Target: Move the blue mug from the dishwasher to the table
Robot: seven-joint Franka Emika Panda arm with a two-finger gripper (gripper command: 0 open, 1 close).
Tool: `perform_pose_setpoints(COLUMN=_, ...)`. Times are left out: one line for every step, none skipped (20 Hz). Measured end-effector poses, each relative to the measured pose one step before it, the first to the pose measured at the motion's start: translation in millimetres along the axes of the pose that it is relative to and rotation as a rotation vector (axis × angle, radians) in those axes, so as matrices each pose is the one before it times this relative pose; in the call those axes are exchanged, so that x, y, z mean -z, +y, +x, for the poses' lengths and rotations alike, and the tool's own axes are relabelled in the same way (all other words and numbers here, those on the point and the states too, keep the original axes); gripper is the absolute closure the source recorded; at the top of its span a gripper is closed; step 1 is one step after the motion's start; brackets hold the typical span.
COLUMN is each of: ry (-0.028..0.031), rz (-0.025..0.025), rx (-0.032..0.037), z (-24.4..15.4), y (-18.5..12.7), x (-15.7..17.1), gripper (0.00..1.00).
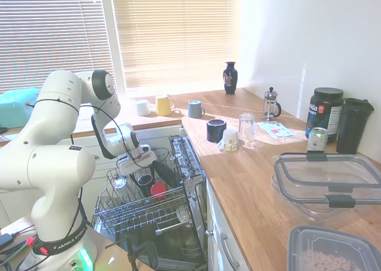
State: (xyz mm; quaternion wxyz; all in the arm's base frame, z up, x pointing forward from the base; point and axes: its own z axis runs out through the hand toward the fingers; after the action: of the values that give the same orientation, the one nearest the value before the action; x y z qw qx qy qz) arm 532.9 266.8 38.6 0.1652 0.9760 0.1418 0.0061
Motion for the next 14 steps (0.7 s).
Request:
perform_pose_setpoints(ry=0.00089, rz=-0.00231, rx=0.00785, z=0.44, y=-3.66, x=0.81, gripper=0.00)
perform_pose_setpoints(ry=0.00241, rz=-0.00186, rx=0.00604, z=1.55, y=-3.37, x=0.64, gripper=0.00)
perform_pose_setpoints(ry=-0.00053, rz=-0.00283, rx=0.00488, z=1.12, y=-2.60, x=-0.41, gripper=1.00)
perform_pose_setpoints(ry=-0.00232, rz=-0.00221, rx=0.00281, z=1.02, y=-2.38, x=-0.91, gripper=1.00)
perform_pose_setpoints(ry=-0.00152, rz=-0.00128, rx=0.00258, z=1.43, y=-1.33, x=-1.12, gripper=1.00)
perform_pose_setpoints(ry=-0.00064, rz=-0.00038, rx=0.00536, z=1.09, y=-0.78, x=-1.44, gripper=1.00)
perform_pose_setpoints(ry=-0.00124, rz=0.00019, rx=0.00677, z=0.56, y=-0.39, x=-1.45, gripper=1.00)
perform_pose_setpoints(ry=-0.00114, rz=0.00032, rx=0.00644, z=0.32, y=0.00, x=-1.30, gripper=1.00)
perform_pose_setpoints(ry=-0.00057, rz=0.00065, rx=0.00534, z=0.48, y=-0.28, x=-0.98, gripper=1.00)
perform_pose_setpoints(ry=-0.00100, rz=0.00020, rx=0.00361, z=0.57, y=-0.27, x=-0.55, gripper=1.00)
perform_pose_setpoints(ry=-0.00347, rz=-0.00014, rx=0.00342, z=0.73, y=0.17, x=-0.30, gripper=1.00)
perform_pose_setpoints(ry=-0.00476, rz=0.00147, rx=0.00304, z=0.67, y=0.34, x=-0.21, gripper=1.00)
perform_pose_setpoints(ry=-0.00318, rz=0.00142, rx=0.00274, z=1.18, y=0.37, x=-0.40, gripper=1.00)
perform_pose_setpoints(ry=-0.00117, rz=0.00226, rx=0.00048, z=0.91, y=0.36, x=-0.72, gripper=1.00)
